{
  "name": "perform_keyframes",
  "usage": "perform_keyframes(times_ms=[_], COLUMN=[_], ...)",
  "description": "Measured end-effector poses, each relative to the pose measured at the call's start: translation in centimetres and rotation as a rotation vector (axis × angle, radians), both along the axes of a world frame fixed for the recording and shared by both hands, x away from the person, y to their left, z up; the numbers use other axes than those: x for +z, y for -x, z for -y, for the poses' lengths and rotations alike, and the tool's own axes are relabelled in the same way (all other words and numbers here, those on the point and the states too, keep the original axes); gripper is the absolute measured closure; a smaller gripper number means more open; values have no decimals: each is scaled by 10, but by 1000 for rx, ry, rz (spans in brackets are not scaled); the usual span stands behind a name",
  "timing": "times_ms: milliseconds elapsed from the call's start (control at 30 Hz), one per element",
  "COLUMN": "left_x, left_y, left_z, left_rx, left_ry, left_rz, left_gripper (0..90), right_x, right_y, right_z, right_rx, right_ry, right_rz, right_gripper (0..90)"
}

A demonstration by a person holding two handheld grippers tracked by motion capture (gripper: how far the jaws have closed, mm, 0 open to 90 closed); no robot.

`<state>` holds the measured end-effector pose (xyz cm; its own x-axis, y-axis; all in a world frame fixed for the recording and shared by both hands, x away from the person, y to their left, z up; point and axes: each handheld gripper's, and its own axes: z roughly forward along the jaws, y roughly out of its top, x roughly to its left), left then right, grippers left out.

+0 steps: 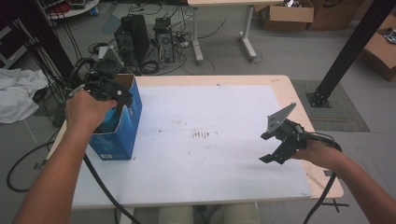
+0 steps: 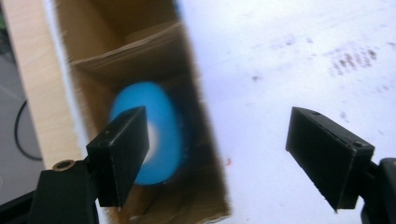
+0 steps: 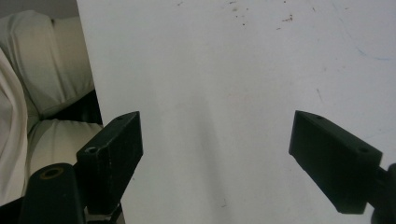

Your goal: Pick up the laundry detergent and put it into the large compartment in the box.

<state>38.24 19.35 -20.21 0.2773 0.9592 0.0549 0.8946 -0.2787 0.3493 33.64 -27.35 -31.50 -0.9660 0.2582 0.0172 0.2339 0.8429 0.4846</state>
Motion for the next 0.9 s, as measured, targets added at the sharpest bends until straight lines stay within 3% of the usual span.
perform_keyframes(times_ms=[500, 900], left_x=[2, 4], left_y=[0, -5], left_z=[47, 83], left_rx=[-174, -352], left_ry=[-2, -27], left_rz=[6, 27], left_gripper=[184, 184], right_x=[1, 1], right_y=[1, 0], right_z=[0, -4], right_rx=[-6, -14], right_ry=[7, 3], right_rz=[-1, -7], right_gripper=[176, 176])
